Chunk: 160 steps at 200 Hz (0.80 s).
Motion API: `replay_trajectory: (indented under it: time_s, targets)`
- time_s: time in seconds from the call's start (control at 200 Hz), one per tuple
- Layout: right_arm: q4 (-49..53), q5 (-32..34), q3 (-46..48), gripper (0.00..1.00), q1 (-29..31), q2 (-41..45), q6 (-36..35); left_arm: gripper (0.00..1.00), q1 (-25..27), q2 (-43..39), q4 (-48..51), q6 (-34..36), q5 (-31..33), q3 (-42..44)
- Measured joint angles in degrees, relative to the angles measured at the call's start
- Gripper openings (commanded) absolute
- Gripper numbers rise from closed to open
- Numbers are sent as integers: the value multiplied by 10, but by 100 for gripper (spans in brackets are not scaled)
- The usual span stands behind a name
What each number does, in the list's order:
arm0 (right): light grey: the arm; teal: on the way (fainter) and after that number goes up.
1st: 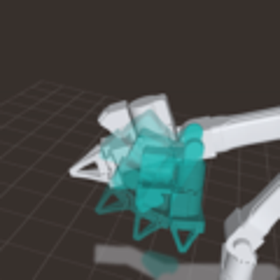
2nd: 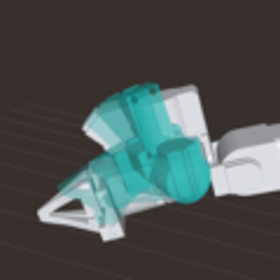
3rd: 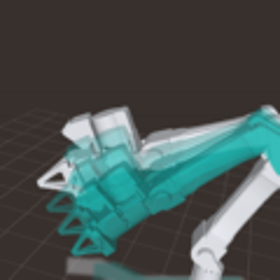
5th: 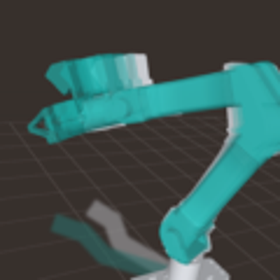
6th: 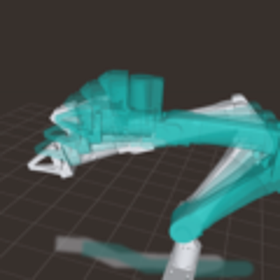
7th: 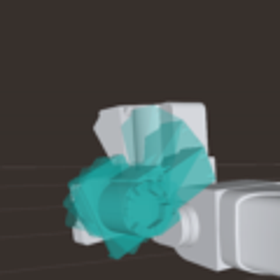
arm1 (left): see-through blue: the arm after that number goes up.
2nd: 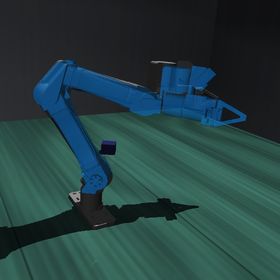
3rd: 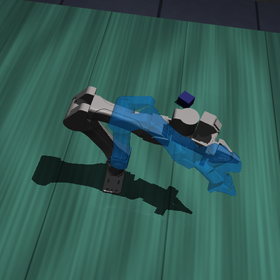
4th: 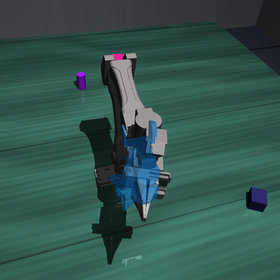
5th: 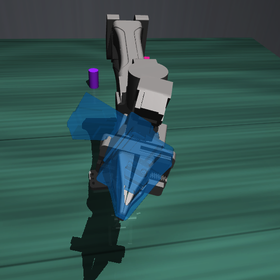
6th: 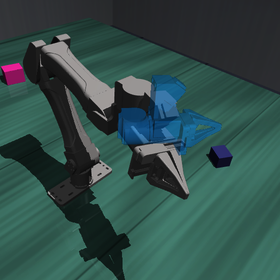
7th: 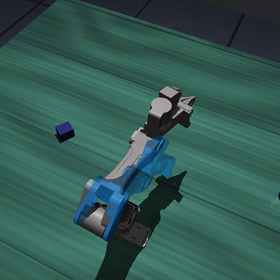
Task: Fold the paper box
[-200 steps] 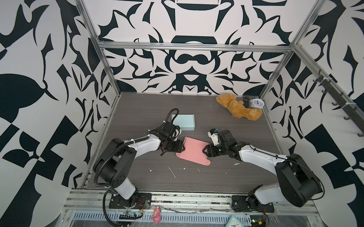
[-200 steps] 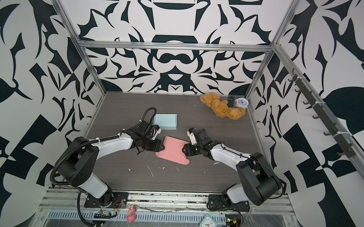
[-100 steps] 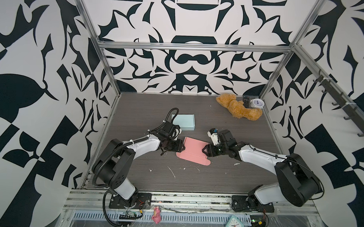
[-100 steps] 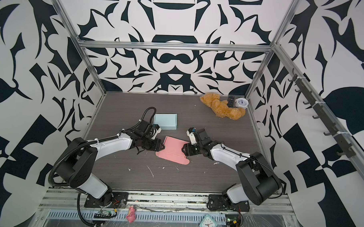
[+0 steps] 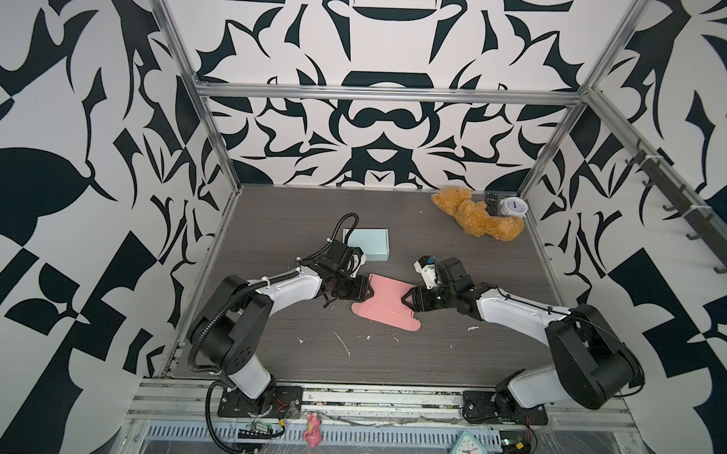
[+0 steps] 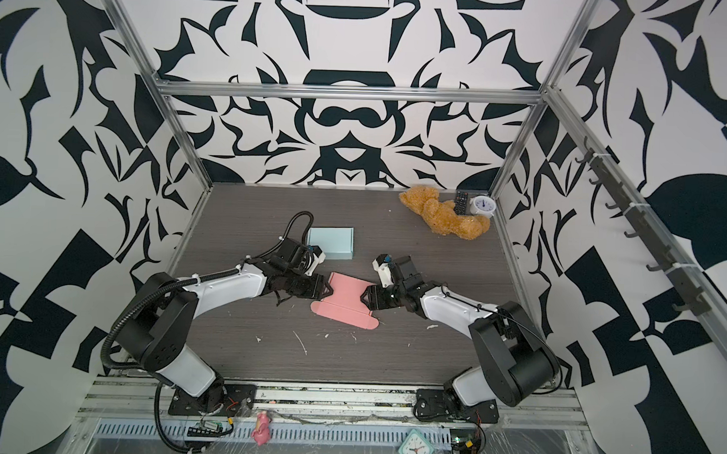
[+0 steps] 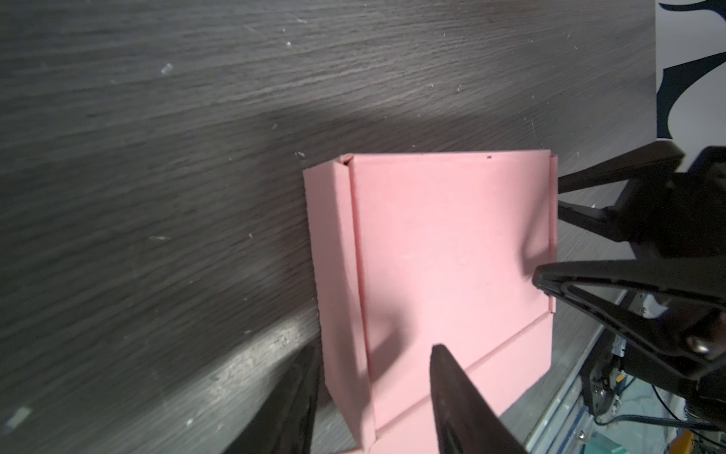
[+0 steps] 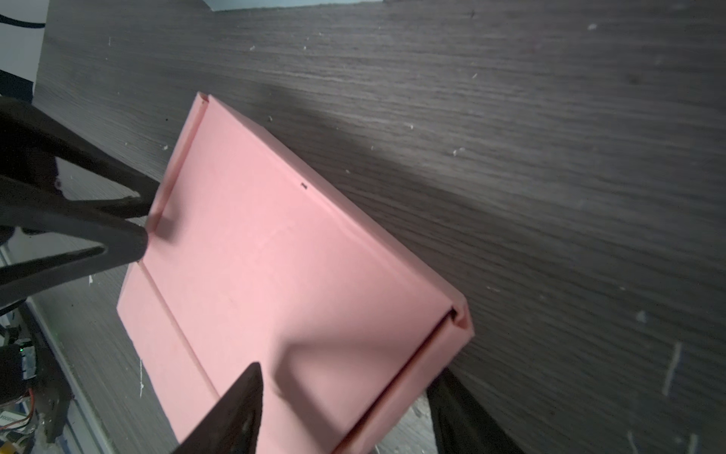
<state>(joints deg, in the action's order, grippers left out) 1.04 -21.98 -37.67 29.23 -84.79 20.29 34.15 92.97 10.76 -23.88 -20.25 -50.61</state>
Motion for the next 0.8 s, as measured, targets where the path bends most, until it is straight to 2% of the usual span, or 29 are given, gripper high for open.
replay_trajectory:
  time_s: [0.37, 0.8]
  targets:
    - [-7, -24, -19, 65, 2, -30, 4, 43, 2, -10, -25, -19, -11, 40]
    - [-14, -13, -48, 64, 48, -59, 8, 42, 4, -94, -43, -48, 0, 132]
